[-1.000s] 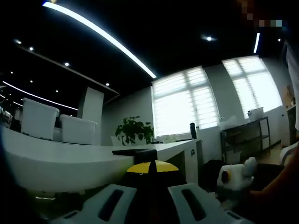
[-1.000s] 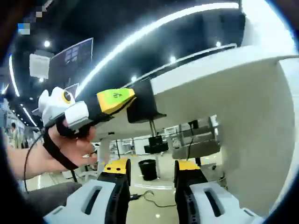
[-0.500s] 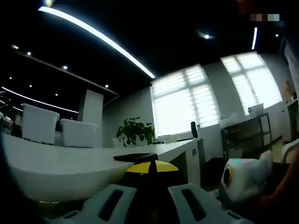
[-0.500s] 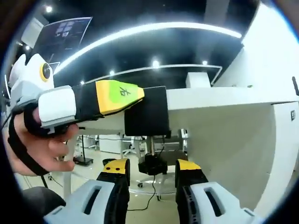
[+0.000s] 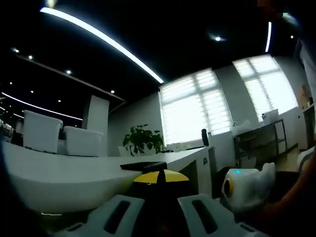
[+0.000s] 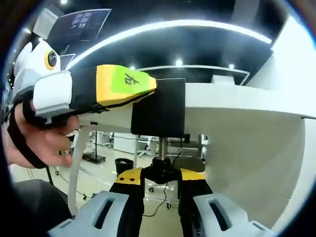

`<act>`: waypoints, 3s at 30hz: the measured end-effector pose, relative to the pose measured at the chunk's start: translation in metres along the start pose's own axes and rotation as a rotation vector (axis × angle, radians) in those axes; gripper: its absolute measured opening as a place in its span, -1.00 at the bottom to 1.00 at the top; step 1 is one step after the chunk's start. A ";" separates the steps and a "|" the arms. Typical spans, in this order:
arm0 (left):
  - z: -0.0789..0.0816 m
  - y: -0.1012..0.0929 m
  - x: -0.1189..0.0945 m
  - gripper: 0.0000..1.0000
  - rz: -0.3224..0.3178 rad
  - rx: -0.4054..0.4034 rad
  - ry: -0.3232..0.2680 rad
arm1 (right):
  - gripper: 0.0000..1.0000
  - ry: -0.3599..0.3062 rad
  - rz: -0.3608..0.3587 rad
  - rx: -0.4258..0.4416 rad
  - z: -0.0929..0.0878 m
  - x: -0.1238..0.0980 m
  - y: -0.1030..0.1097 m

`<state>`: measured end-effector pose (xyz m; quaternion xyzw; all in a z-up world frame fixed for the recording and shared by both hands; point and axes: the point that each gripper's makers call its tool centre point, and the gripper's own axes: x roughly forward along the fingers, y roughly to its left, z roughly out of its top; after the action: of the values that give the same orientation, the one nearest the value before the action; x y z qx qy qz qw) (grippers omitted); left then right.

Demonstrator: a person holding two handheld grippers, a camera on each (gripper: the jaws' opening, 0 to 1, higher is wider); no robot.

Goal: Clamp the fixed fixture on the desktop, loosen the retaining clip, secure it to the edge of the desk, and tighten the retaining clip.

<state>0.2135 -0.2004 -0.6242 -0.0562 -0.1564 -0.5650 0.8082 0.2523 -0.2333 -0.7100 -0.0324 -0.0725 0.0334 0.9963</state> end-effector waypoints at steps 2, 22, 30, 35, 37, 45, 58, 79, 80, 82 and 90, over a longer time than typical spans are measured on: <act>0.000 0.000 0.000 -0.94 -0.003 -0.012 -0.005 | -0.51 -0.002 0.087 0.020 0.000 0.004 0.002; -0.003 -0.003 0.001 -0.94 -0.022 -0.029 0.005 | -0.62 0.084 0.573 -0.124 -0.018 0.023 0.016; -0.002 -0.002 0.000 -0.94 -0.012 -0.016 0.003 | -0.04 0.016 0.192 0.118 -0.028 0.005 -0.008; 0.000 0.000 -0.002 -0.94 -0.013 -0.018 -0.005 | -0.08 0.046 0.050 0.040 -0.033 -0.015 -0.004; 0.000 -0.001 -0.002 -0.94 -0.011 -0.013 -0.003 | -0.08 0.036 -0.026 -0.047 -0.022 -0.018 -0.004; 0.001 -0.001 -0.002 -0.94 -0.002 -0.008 -0.004 | -0.14 -0.017 -0.161 0.011 -0.006 -0.017 0.014; 0.000 0.011 -0.001 -0.94 -0.002 -0.017 -0.009 | -0.48 0.010 -0.182 -0.056 -0.010 0.000 0.003; 0.001 0.002 -0.002 -0.94 0.001 -0.039 -0.021 | -0.48 0.023 0.264 -0.016 -0.013 0.015 0.015; 0.001 0.001 -0.002 -0.94 0.001 -0.040 -0.021 | -0.48 0.024 0.293 -0.021 -0.013 0.016 0.015; 0.002 0.000 -0.002 -0.94 0.001 -0.041 -0.023 | -0.48 0.031 0.357 -0.027 -0.014 0.016 0.018; 0.001 -0.003 0.000 -0.94 -0.005 -0.055 -0.025 | -0.47 0.122 0.610 -0.124 -0.019 0.017 0.020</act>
<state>0.2108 -0.2013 -0.6234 -0.0850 -0.1509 -0.5702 0.8030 0.2707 -0.2129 -0.7282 -0.1155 -0.0016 0.3241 0.9389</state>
